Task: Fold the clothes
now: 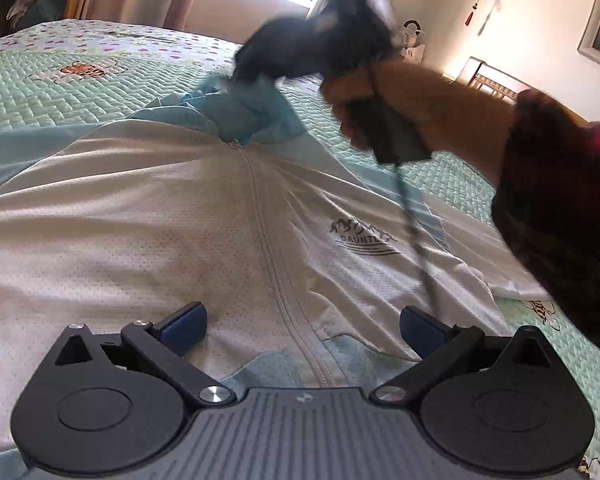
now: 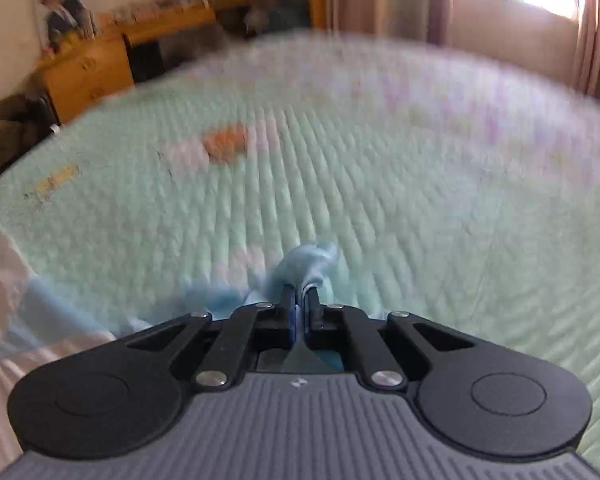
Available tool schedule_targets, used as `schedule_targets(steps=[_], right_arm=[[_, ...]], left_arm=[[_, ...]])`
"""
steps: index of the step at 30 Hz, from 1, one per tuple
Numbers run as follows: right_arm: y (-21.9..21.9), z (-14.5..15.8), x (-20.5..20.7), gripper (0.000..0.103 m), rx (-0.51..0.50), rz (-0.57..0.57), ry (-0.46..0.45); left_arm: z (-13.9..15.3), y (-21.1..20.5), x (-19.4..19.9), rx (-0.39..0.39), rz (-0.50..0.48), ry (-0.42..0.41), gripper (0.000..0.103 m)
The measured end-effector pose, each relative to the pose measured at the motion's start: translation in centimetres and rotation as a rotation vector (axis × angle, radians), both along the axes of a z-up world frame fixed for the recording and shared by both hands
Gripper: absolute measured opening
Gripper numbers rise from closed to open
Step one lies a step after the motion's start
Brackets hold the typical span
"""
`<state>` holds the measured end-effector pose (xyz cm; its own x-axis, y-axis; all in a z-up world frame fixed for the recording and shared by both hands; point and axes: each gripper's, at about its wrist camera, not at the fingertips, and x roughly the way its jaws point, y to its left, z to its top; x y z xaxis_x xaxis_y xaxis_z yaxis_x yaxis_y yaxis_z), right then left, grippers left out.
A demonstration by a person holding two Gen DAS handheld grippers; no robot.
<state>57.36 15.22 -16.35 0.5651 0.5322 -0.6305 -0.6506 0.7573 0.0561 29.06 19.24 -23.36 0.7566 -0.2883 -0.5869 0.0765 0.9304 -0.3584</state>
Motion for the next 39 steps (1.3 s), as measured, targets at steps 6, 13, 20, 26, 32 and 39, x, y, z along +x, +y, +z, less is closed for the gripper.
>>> schedule_targets(steps=[6, 13, 20, 26, 32, 39], right_arm=[[-1.6, 4.4, -1.1, 0.005, -0.074, -0.203, -0.309], [-3.6, 1.8, 0.8, 0.009, -0.195, -0.361, -0.181], [-7.7, 0.2, 2.4, 0.027, -0.002, -0.590, 0.004], [-2.9, 1.0, 3.0, 0.028, 0.003, -0.252, 0.048], [1.5, -2.1, 4.5, 0.023, -0.225, -0.198, 0.045], [3.6, -0.7, 3.0, 0.000, -0.291, -0.209, -0.208]], left_arm=[[-0.2, 0.2, 0.0, -0.007, 0.000, -0.007, 0.102], [-0.3, 0.5, -0.1, -0.023, -0.001, -0.016, 0.102], [-0.3, 0.5, -0.1, -0.023, -0.003, -0.021, 0.102], [-0.4, 0.7, -0.1, -0.042, -0.002, -0.023, 0.102], [-0.4, 1.0, -0.1, -0.064, -0.002, -0.026, 0.102], [-0.5, 1.3, -0.1, -0.089, -0.001, -0.028, 0.102]])
